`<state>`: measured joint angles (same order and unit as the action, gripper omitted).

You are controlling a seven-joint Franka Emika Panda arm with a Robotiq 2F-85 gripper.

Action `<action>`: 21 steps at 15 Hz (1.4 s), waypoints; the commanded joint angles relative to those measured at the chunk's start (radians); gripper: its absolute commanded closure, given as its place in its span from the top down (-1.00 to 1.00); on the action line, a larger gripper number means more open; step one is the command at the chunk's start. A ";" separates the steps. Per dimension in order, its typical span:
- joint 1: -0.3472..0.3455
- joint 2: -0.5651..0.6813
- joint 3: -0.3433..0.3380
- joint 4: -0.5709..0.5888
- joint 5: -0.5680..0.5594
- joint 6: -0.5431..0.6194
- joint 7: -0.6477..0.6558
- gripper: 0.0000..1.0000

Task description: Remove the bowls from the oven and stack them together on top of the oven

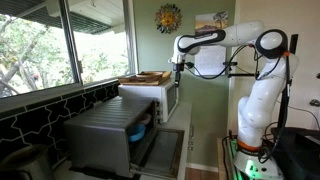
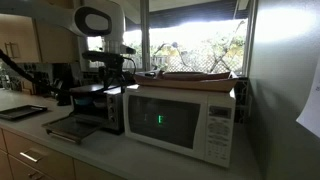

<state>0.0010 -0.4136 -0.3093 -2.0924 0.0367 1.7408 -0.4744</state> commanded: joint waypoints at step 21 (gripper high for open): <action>0.075 -0.001 0.290 -0.264 0.510 0.146 0.285 1.00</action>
<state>0.0665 -0.4140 -0.0545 -2.3170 0.4660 1.7768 -0.2685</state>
